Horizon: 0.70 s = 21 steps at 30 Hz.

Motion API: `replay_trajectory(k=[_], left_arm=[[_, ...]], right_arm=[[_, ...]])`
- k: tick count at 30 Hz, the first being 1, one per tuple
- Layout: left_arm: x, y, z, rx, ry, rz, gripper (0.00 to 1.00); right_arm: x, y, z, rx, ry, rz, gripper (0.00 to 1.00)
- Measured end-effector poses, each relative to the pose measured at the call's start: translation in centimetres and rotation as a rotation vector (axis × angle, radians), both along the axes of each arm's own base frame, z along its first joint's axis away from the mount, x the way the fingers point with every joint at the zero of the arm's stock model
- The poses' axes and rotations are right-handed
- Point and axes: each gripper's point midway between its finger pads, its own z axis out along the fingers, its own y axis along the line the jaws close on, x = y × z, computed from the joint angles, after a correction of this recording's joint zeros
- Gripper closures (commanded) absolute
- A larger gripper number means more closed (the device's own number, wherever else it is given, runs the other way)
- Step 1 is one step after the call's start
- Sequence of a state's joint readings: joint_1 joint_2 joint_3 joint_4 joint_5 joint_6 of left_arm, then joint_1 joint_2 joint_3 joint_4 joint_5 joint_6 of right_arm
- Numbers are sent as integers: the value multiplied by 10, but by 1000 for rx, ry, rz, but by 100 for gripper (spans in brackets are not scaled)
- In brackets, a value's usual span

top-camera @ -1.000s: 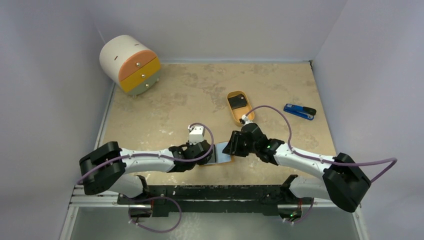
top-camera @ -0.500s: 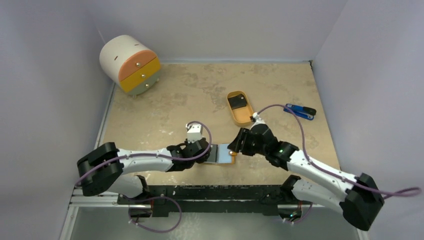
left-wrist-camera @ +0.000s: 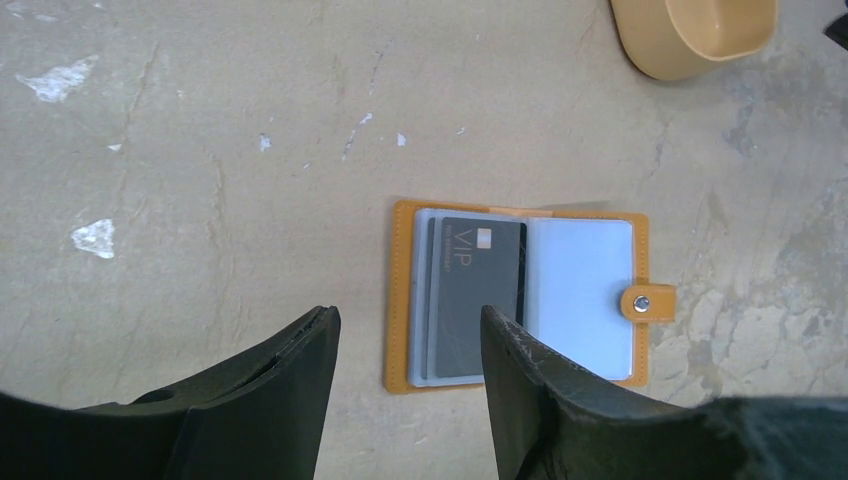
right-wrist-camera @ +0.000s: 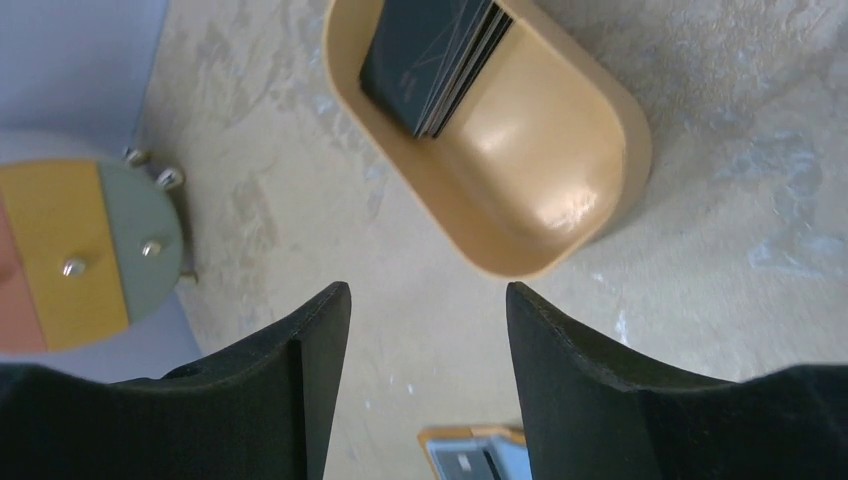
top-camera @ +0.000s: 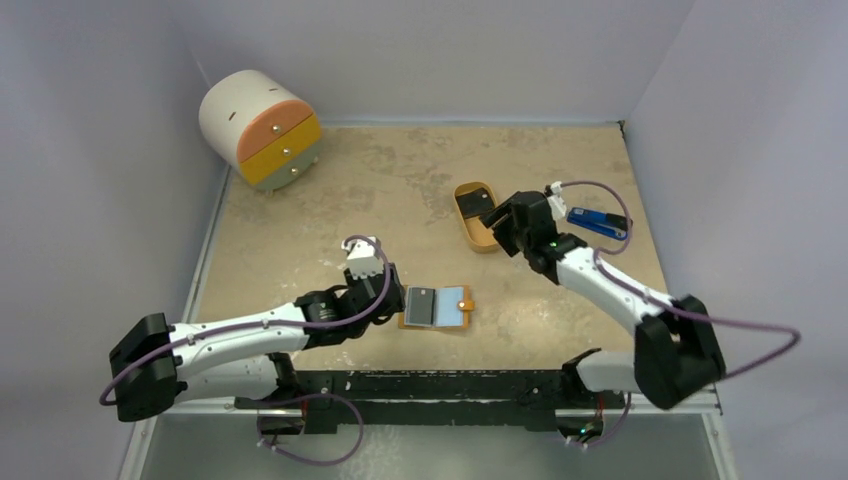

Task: Put the credit cards into the card holder
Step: Insert the credit card into the card holder, then pick up the credit card from the storage box.

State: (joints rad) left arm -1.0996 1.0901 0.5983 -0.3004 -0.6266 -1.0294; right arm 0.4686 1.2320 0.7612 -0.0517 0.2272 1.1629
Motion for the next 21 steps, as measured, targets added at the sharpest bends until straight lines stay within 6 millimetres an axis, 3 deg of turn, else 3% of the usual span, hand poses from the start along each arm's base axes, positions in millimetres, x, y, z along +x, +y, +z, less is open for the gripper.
replay_trajectory(k=[5, 16, 21], left_arm=[[-1, 8, 3, 7, -4, 16, 46], [-2, 14, 10, 0, -14, 26, 46], [-3, 18, 8, 15, -8, 28, 46]], right_arm=[[40, 10, -35, 39, 79, -83, 40], [106, 31, -50, 137, 86, -242, 37], [116, 33, -66, 136, 132, -284, 37]])
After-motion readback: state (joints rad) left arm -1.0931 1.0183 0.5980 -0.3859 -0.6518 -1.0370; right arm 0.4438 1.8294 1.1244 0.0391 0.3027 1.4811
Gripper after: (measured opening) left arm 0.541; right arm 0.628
